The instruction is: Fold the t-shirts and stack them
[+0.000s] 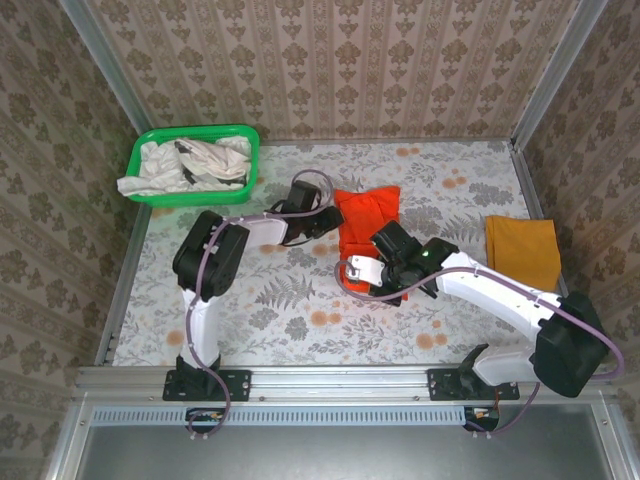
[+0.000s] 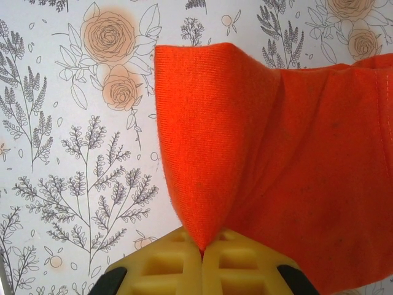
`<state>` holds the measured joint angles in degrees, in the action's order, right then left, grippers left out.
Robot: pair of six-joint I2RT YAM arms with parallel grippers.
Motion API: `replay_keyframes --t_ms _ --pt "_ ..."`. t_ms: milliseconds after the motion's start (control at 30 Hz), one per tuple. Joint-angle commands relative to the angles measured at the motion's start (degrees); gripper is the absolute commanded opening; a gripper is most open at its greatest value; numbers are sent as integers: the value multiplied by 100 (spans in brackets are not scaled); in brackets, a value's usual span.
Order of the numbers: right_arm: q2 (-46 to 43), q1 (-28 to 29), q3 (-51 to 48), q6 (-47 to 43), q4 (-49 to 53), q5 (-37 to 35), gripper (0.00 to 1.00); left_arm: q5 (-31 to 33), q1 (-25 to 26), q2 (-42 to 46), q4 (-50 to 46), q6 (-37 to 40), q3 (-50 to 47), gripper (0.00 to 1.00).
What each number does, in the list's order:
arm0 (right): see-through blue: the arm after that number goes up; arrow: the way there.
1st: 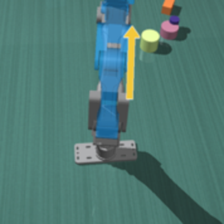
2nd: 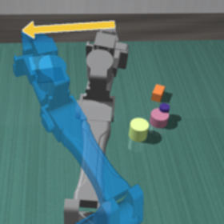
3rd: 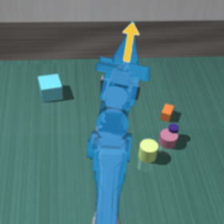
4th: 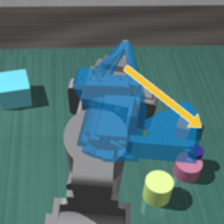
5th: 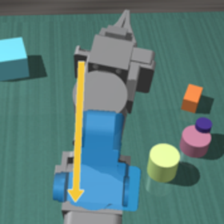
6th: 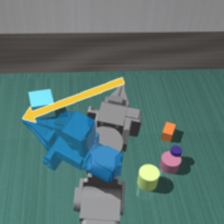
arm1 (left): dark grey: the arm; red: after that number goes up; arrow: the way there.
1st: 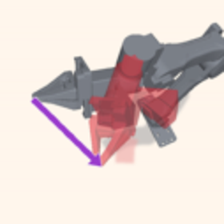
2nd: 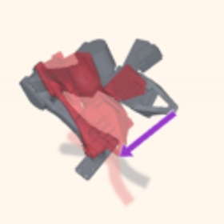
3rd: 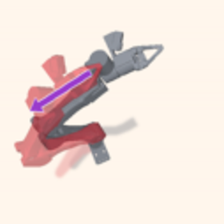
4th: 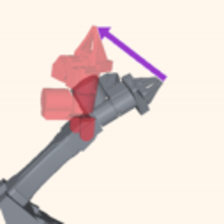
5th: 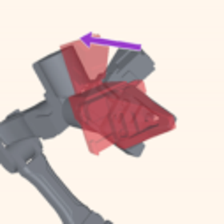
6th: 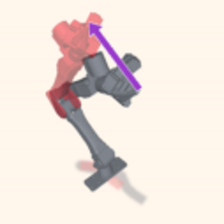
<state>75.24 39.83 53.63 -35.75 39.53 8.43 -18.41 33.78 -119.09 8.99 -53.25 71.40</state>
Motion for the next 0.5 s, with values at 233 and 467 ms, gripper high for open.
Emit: replay_keyframes --t_ms 233,467 --pt "-203 33 350 -62 255 64 0 -263 85 -439 35 -302 296 16" --pt "-248 34 564 -105 567 130 0 -373 76 -513 -14 -220 256 0"
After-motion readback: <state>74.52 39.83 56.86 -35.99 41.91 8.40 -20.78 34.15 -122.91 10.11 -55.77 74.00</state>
